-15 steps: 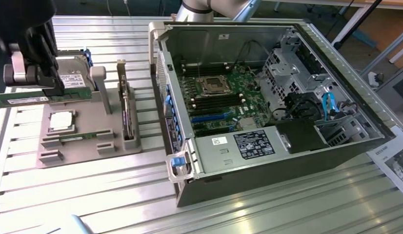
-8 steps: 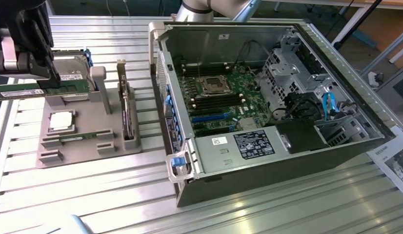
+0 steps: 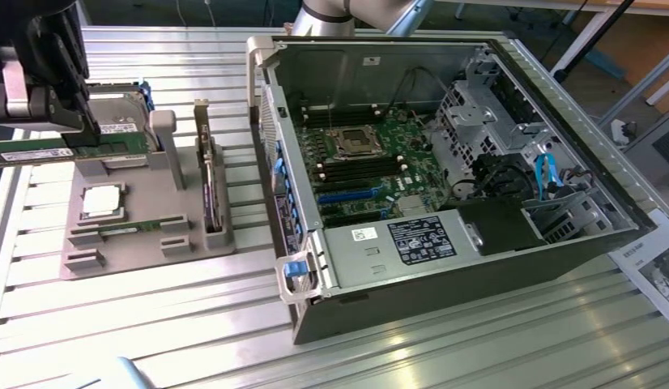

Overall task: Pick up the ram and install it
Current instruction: 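Pick up the ram and move it above insertion slot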

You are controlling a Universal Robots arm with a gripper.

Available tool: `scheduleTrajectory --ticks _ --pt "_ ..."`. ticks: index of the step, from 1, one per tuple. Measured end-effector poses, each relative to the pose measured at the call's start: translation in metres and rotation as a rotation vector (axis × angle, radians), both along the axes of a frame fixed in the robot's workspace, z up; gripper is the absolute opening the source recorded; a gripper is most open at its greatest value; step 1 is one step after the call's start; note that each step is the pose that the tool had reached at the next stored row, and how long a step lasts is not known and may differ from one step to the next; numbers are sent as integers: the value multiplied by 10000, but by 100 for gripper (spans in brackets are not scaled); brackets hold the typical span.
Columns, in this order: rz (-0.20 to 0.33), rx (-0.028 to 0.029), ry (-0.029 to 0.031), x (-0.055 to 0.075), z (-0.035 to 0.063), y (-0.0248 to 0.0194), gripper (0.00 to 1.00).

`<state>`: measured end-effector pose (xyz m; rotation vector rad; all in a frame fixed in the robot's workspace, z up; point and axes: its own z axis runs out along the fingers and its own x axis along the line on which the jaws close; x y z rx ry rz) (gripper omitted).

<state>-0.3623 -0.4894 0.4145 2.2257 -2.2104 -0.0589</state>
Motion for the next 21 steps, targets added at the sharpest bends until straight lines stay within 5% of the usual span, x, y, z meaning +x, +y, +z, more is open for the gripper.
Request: scheduleTrajectory --ticks 21 --pt "0 1 -1 284 0 0 12"
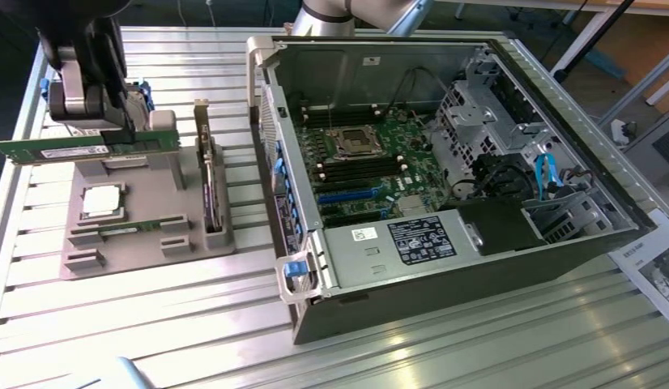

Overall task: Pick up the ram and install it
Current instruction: 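Pick up the ram and move it above insertion slot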

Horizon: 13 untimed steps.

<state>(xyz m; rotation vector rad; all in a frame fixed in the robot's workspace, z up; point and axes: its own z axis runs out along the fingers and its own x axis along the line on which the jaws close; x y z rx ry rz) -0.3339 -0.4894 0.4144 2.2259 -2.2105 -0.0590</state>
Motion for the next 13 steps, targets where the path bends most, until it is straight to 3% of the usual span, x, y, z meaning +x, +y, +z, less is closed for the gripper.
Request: scheduleTrajectory --ticks 13 --pt "0 0 0 229 0 0 12"
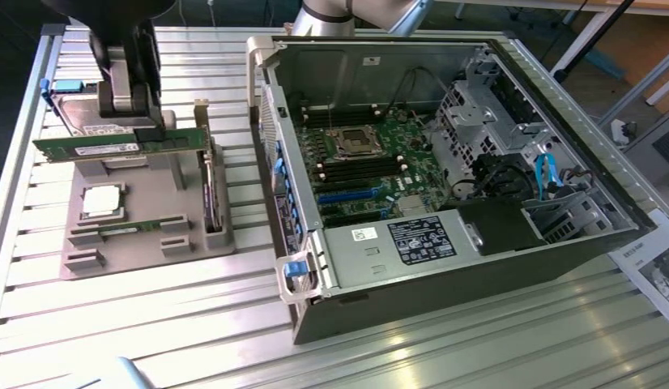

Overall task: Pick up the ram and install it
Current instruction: 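Pick up the ram and move it above insertion slot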

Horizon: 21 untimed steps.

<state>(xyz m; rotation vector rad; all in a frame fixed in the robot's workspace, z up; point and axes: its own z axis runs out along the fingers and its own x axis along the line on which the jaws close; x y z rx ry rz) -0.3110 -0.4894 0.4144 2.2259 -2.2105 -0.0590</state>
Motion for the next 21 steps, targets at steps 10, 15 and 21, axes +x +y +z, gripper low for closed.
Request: scheduleTrajectory --ticks 10,15,21 --pt "0 0 0 238 0 0 12" --pt "0 0 1 413 0 0 12" --pt "-1 -1 1 596 0 0 12"
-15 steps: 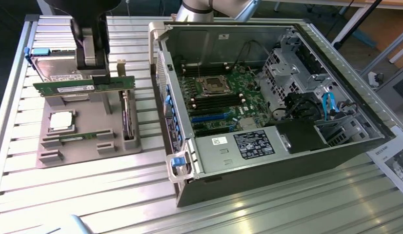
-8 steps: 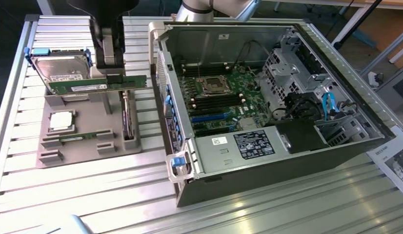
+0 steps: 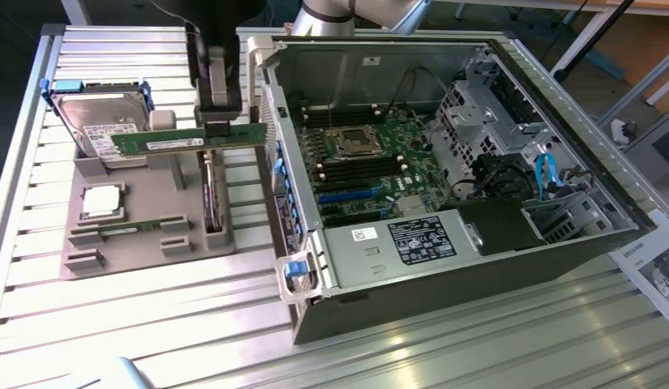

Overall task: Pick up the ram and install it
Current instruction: 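Pick up the ram and move it above insertion slot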

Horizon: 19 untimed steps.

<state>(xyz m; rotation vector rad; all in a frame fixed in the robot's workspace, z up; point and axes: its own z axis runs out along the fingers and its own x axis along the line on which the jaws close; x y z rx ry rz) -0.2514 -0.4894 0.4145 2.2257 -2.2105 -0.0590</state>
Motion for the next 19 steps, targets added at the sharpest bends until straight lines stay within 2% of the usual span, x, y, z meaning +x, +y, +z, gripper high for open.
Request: scheduleTrajectory --ticks 3,5,9,12,19 --pt "1 0 0 137 0 0 12" --pt "0 0 0 297 0 -1 12" --pt "0 0 0 434 0 -1 12" --pt "0 0 0 605 0 -2 12" --pt "1 -1 -1 872 0 -4 12"
